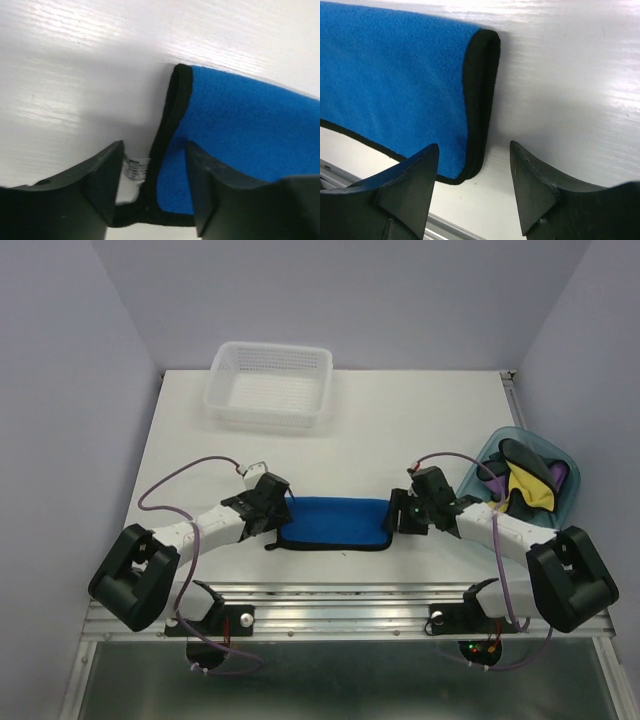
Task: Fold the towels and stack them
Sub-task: Fold the towel
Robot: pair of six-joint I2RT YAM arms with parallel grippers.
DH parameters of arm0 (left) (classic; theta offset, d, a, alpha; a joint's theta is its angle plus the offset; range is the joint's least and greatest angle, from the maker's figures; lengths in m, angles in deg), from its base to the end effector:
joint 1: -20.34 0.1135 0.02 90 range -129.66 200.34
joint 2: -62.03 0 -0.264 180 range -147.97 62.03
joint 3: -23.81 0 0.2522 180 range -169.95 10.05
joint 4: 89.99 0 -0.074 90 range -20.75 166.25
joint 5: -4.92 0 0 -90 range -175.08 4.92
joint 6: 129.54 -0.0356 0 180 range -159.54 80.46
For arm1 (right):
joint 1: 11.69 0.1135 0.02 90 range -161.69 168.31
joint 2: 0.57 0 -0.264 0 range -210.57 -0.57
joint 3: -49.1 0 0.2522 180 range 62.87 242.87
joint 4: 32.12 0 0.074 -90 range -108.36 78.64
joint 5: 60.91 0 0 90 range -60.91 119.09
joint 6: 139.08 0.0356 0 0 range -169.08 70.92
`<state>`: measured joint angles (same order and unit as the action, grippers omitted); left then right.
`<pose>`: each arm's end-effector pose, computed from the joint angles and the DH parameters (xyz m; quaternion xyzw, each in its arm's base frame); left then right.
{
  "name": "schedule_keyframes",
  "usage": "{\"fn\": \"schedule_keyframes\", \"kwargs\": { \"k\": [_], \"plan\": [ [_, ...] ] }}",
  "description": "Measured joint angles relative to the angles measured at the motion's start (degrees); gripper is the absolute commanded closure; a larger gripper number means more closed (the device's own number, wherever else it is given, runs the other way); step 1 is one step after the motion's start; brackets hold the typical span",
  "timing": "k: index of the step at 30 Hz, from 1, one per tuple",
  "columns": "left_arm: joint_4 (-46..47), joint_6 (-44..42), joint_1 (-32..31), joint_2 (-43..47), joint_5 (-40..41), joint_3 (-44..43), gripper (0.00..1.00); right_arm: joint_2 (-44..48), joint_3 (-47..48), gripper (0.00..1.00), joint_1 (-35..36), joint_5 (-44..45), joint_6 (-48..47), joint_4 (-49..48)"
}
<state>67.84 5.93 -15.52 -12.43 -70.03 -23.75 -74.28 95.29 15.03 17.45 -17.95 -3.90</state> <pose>0.2041 -0.1361 0.1719 -0.1234 0.9217 -0.1328 0.3429 0.2030 0.1102 0.1604 0.0067 0.9512 0.2265 0.2096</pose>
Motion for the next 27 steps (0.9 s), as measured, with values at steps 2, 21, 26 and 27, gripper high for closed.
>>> {"fn": "schedule_keyframes", "kwargs": {
  "k": [2,21,26,27],
  "plan": [
    [0.4,-0.4,0.4,-1.7,0.0,0.0,0.48,-0.9,0.2,0.43,0.0,-0.2,0.4,-0.8],
    [9.5,-1.4,1.0,-4.2,-5.7,1.6,1.00,-4.9,2.7,0.99,0.2,4.4,3.6,-0.7],
    [13.8,-1.0,1.0,-4.1,-8.6,3.4,1.00,-0.1,4.2,0.99,0.3,3.3,1.4,2.9],
    [14.8,-0.8,1.0,-4.0,-9.2,3.8,1.00,0.3,4.7,0.99,0.3,2.7,1.1,3.2]
  ]
}}
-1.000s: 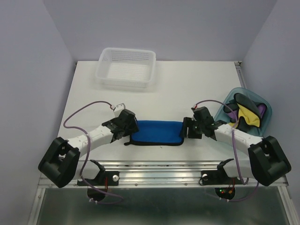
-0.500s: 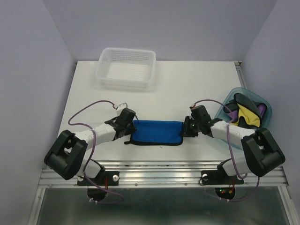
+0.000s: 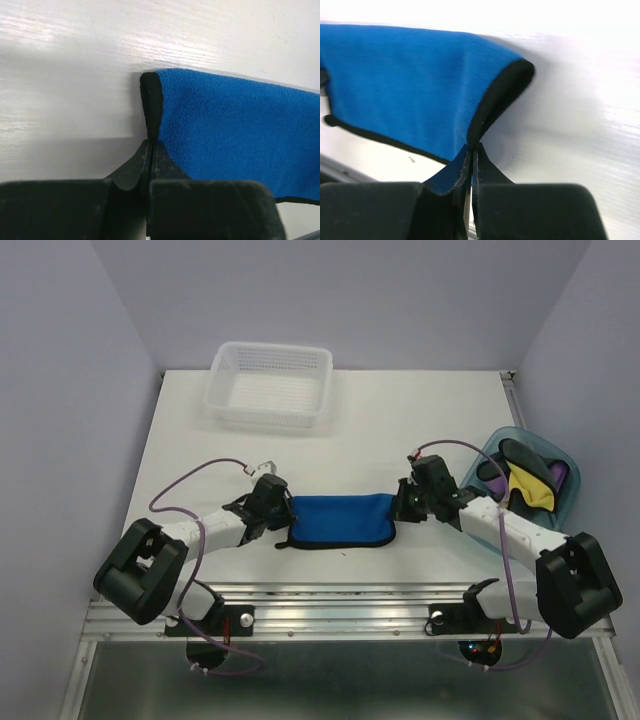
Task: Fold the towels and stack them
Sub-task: Fold the towel
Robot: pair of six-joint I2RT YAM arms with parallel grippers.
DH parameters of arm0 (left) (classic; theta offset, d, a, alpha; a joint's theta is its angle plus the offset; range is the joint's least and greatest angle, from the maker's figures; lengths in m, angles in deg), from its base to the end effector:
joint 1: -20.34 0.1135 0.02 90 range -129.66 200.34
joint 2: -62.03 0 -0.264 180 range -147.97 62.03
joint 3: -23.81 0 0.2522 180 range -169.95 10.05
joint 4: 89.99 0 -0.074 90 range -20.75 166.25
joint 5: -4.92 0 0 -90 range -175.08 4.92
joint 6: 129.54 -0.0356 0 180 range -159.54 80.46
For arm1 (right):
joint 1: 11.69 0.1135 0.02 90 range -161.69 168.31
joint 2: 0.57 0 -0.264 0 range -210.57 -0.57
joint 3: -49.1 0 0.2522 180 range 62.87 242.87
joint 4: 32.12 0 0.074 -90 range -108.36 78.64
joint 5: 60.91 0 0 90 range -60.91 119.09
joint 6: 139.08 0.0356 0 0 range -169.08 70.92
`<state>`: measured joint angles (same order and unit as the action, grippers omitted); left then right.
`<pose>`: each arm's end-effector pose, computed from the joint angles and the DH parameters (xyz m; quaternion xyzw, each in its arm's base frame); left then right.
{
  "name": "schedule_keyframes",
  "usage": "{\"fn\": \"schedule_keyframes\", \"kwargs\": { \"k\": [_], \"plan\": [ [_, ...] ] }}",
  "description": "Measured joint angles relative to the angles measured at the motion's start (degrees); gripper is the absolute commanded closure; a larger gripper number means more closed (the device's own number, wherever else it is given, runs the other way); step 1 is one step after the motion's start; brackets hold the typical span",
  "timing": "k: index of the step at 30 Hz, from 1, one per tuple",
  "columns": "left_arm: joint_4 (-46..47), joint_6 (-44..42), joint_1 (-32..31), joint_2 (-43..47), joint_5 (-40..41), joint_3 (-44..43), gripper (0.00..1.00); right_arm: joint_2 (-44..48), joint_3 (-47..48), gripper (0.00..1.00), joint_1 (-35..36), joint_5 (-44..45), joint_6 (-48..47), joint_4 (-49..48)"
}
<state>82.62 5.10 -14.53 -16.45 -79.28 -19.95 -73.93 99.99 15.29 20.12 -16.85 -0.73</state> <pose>0.2119 -0.1433 0.1552 -0.0982 0.9077 -0.2237 0.3412 0.2130 0.1147 0.1819 0.0192 0.9479 0.2174 0.2321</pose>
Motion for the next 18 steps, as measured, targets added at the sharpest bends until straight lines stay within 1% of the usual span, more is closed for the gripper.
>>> {"fn": "schedule_keyframes", "kwargs": {
  "k": [5,8,14,18],
  "plan": [
    [2.0,0.7,0.0,0.5,-1.9,1.2,1.00,0.8,3.7,0.99,0.7,-3.9,-1.3,0.5],
    [2.4,1.0,-0.2,1.0,-2.5,1.8,1.00,0.5,5.9,0.99,2.4,-6.0,-1.5,1.0],
    [3.2,1.7,-0.4,1.2,-3.3,2.3,1.00,-4.2,11.9,0.99,9.9,-7.9,-1.6,0.2],
    [3.4,2.0,-0.4,1.2,-3.7,2.3,1.00,-10.2,16.9,0.99,14.6,-8.9,-1.3,-1.4]
  ]
}}
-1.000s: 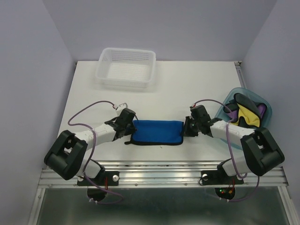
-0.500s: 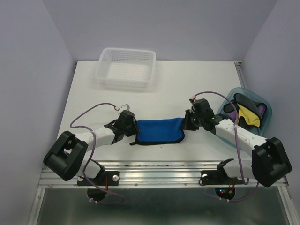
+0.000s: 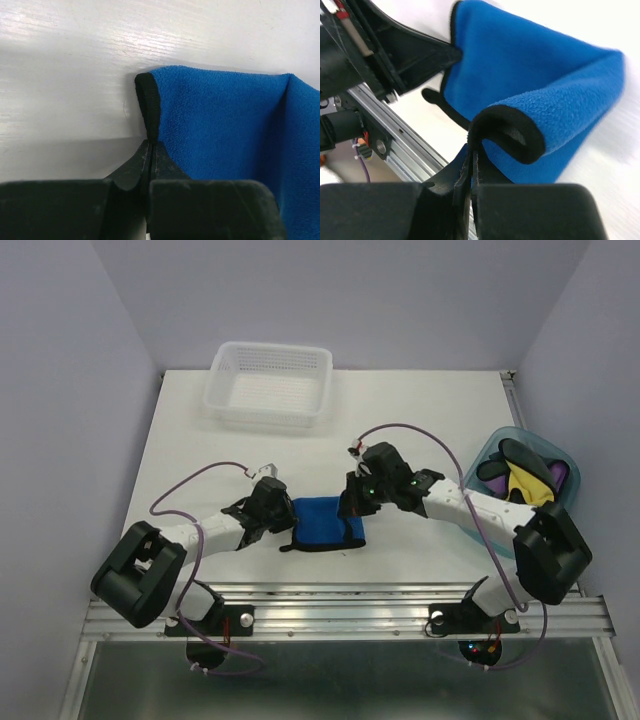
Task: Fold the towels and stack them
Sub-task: Fold the towel
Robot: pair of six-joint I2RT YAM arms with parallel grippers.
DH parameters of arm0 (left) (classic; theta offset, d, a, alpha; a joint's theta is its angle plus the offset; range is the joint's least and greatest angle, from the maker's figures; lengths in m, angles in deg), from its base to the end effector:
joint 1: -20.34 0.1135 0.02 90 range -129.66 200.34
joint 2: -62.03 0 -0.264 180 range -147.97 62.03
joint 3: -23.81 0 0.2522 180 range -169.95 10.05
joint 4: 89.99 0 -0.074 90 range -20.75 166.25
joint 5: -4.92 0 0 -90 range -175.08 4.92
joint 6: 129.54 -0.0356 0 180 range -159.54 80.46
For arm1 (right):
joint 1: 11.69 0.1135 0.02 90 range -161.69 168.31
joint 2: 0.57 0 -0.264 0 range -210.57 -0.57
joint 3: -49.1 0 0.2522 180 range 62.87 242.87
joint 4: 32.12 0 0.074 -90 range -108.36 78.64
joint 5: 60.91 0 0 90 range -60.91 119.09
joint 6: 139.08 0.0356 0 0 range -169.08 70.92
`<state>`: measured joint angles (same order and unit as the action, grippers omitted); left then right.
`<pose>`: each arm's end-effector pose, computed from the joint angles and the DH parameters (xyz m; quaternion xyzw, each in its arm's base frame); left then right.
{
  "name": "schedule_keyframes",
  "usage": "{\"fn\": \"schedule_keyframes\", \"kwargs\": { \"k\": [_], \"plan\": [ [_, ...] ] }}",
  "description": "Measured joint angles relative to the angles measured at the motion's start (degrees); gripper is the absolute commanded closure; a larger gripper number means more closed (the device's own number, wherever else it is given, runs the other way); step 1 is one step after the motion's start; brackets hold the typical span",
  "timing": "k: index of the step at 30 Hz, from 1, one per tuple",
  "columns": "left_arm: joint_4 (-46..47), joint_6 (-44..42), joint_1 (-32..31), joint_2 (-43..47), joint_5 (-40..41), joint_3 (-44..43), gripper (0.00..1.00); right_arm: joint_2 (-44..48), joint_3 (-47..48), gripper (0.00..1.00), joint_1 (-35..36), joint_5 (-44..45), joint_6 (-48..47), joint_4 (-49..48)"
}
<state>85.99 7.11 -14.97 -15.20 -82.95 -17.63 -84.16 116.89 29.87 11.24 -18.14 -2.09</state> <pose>0.2051 -0.1436 0.1533 -0.0973 0.9002 -0.2654 0.3312 0.2235 0.2127 0.2298 -0.1428 0.9061 0.3356 0.2145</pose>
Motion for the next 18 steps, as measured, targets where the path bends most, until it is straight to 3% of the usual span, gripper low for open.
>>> {"fn": "schedule_keyframes", "kwargs": {
  "k": [18],
  "plan": [
    [1.2,0.6,-0.3,0.3,-0.4,1.0,1.00,-19.8,13.2,0.99,6.2,-1.9,2.6,-4.8]
  ]
}}
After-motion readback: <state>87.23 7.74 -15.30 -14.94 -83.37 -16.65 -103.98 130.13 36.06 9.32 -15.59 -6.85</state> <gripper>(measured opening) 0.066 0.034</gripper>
